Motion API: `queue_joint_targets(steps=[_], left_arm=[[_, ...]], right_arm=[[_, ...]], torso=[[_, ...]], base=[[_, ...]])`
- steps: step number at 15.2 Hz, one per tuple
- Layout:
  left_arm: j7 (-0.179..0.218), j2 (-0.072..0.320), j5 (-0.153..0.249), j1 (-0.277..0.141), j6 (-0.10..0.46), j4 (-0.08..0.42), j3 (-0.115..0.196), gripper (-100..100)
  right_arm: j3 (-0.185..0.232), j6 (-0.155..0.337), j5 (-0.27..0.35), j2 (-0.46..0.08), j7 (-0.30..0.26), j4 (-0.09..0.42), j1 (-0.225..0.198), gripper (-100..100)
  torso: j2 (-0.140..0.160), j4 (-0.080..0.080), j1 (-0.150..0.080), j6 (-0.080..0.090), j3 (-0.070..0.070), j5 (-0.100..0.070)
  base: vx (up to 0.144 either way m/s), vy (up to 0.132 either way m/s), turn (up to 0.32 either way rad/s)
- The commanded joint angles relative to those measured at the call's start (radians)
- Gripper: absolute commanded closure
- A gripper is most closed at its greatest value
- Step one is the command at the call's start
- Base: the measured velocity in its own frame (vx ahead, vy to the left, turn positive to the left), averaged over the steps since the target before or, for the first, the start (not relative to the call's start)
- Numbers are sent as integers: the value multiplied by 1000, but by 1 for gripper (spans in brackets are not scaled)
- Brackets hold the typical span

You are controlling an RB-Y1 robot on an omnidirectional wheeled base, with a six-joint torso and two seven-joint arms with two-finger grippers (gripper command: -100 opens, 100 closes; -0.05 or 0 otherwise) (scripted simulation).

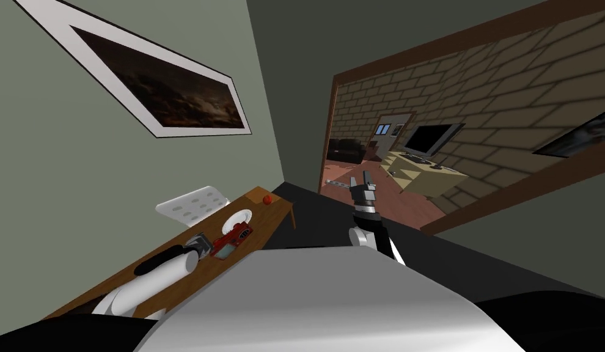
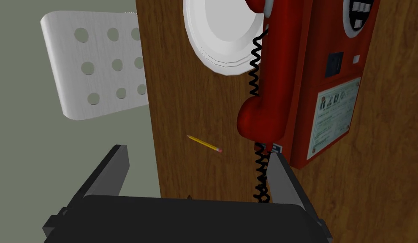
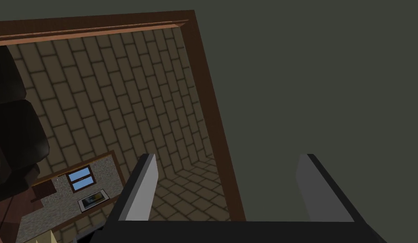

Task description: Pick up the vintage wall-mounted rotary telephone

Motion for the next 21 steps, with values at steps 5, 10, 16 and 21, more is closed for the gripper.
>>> queue_joint_targets(steps=[5, 10, 16, 21], left_arm=[[12, 5, 15, -3, 124, 29, 44, -100], [22, 9, 29, -4, 216, 54, 81, -100], [34, 14, 45, -6, 326, 85, 125, -100], [42, 17, 55, -7, 406, 106, 155, -100]], right_arm=[[0, 0, 0, 0, 0, 0, 0, 0], [0, 0, 0, 0, 0, 0, 0, 0], [0, 0, 0, 0, 0, 0, 0, 0], [0, 0, 0, 0, 0, 0, 0, 0]], torso=[[0, 0, 0, 0, 0, 0], [0, 0, 0, 1, 0, 0], [0, 0, 1, 0, 0, 0], [-1, 0, 1, 0, 0, 0]], base=[[26, 3, -127], [30, 11, -128], [27, 17, -104], [31, 24, -109]])
